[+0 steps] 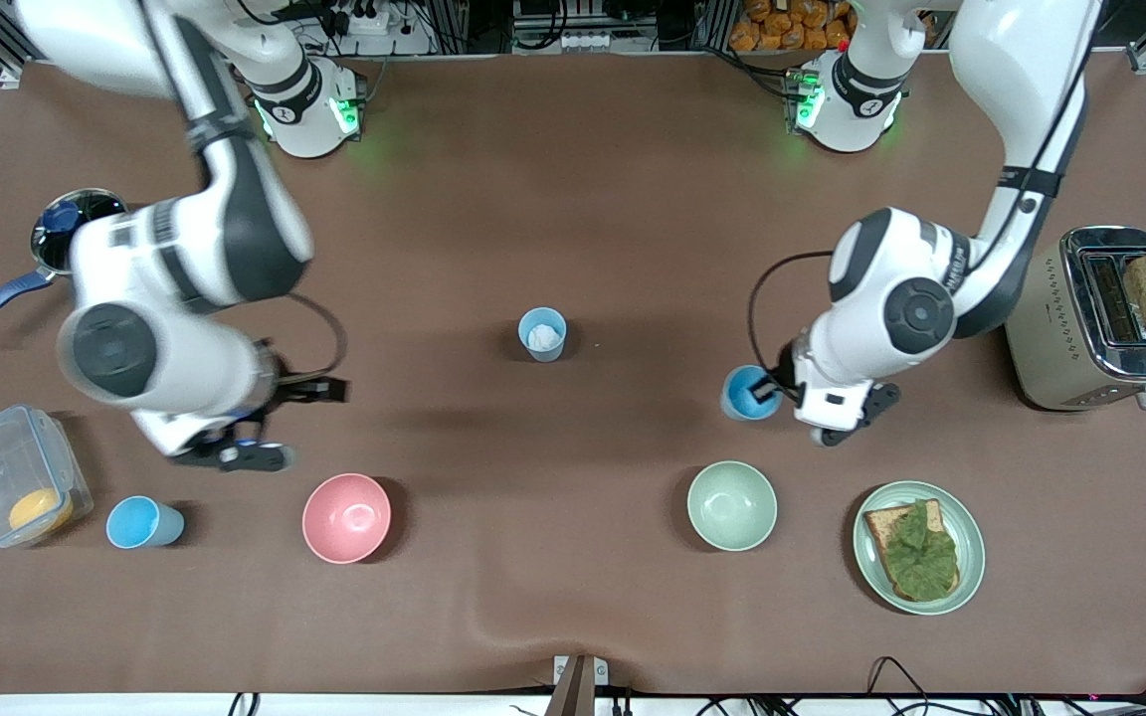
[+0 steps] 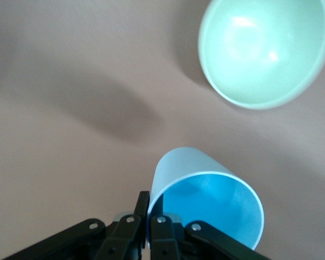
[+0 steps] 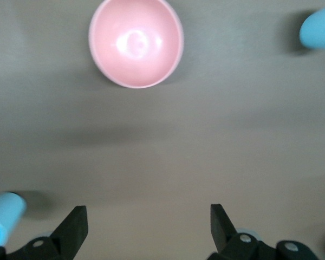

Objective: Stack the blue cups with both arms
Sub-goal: 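Place the right cup down while the left gripper carries its cup over, then lower the held cup into the standing blue cup with the left gripper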

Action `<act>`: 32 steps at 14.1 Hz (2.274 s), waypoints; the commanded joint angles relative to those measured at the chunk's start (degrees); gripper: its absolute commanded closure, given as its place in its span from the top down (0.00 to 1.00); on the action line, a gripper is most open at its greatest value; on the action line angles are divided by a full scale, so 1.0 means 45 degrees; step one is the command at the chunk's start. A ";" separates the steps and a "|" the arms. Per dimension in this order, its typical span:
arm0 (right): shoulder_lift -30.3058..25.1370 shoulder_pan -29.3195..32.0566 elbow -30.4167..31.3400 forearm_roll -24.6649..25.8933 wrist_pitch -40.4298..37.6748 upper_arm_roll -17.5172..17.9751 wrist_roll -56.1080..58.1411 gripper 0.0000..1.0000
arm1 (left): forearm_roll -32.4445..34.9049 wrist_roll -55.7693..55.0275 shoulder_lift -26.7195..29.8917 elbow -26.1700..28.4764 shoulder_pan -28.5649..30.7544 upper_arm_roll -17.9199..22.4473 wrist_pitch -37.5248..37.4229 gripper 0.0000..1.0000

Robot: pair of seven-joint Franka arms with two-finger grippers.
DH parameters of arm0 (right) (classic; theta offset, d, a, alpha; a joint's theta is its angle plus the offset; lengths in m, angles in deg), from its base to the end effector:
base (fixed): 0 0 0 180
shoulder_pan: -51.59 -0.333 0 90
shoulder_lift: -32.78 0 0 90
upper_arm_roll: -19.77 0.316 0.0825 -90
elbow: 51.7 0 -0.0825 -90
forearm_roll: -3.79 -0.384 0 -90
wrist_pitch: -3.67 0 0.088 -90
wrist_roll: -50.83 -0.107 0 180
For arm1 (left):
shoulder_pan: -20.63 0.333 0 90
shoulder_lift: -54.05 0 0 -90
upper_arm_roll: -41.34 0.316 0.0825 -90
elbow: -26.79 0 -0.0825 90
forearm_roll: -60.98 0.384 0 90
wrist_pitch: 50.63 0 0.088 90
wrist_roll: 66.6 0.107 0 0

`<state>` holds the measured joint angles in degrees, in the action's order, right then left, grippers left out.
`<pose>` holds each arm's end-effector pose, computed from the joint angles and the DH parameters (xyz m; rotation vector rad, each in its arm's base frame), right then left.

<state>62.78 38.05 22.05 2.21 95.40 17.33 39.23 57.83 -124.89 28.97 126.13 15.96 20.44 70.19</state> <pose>0.6712 0.1407 0.4315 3.0894 -0.0139 -0.3199 0.5973 -0.2645 0.3400 2.8606 0.9307 -0.2415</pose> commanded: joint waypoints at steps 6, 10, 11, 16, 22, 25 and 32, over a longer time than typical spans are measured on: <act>-0.3066 0.1699 0.3018 0.0134 0.0337 0.0210 0.3125 1.00 | -0.2054 -0.3276 -0.0382 -0.1429 -0.1752 -0.0589 -0.0385 0.00; -0.5235 0.1739 0.5165 0.1108 0.1873 0.0230 0.3243 1.00 | -0.1839 -0.5423 -0.0929 -0.1842 -0.3081 -0.0491 -0.0346 0.00; -0.5782 0.1778 0.5946 0.1209 0.2557 0.0230 0.3455 1.00 | -0.1839 -0.5852 -0.0969 -0.1843 -0.3277 -0.0433 -0.0307 0.00; -0.6646 0.3025 0.6153 0.0100 0.0856 0.0601 0.3867 1.00 | -0.0692 -0.7941 -0.1515 -0.2291 -0.4156 -0.0413 -0.0229 0.00; -0.6686 0.3885 0.4668 0.0174 -0.0190 0.0932 0.3965 1.00 | 0.0289 -0.9682 -0.1731 -0.2389 -0.4919 -0.0393 -0.0248 0.00; -0.6881 0.4337 0.4177 0.0194 -0.0539 0.1461 0.3868 1.00 | 0.0367 -1.0250 -0.2315 -0.2935 -0.5348 -0.0335 -0.0229 0.00; -0.7077 0.3285 0.4411 0.0252 -0.0446 0.0485 0.3751 1.00 | 0.0504 -1.0855 -0.2863 -0.3560 -0.5701 -0.0100 -0.0170 0.00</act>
<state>31.83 55.19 41.03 3.75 92.23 21.02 56.42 58.43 -170.66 17.50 112.93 -8.45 19.43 69.83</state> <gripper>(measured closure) 0.000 0.960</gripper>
